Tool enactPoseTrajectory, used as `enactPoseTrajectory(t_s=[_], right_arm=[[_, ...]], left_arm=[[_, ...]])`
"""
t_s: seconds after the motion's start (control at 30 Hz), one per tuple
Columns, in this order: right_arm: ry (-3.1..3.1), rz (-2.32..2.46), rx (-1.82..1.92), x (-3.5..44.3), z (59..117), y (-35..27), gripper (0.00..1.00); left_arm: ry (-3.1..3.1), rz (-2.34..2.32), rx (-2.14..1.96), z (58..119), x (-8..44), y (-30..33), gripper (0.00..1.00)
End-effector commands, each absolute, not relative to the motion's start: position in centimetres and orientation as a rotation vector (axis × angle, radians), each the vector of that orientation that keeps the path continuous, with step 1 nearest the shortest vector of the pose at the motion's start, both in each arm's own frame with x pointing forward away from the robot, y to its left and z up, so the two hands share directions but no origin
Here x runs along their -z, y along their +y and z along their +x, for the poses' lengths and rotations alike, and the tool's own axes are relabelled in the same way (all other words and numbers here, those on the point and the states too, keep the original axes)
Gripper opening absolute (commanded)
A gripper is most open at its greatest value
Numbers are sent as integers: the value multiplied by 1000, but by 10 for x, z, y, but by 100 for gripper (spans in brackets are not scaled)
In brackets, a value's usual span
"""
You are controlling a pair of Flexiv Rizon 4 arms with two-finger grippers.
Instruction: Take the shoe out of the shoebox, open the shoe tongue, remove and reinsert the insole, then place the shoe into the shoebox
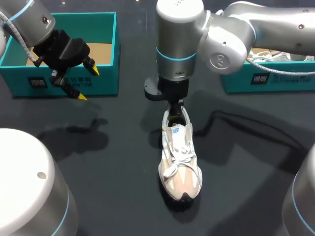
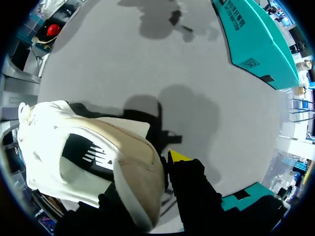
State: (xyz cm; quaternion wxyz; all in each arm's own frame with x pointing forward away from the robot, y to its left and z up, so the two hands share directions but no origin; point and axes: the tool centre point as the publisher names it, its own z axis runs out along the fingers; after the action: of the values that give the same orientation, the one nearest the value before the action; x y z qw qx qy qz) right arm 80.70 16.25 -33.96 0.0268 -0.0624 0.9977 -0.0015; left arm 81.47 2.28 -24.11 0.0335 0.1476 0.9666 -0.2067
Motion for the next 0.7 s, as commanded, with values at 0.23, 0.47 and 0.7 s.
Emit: enactPoseTrajectory(t_s=[0.23, 0.47, 0.7], right_arm=[[3003, -183, 120, 233, 825, 122, 0], [2992, -211, 133, 218, 833, 116, 0], [2992, -211, 133, 218, 833, 116, 0]], left_arm=[[2973, 454, 631, 814, 241, 24, 100], [2973, 454, 631, 814, 241, 24, 100], [2973, 454, 631, 814, 241, 24, 100]])
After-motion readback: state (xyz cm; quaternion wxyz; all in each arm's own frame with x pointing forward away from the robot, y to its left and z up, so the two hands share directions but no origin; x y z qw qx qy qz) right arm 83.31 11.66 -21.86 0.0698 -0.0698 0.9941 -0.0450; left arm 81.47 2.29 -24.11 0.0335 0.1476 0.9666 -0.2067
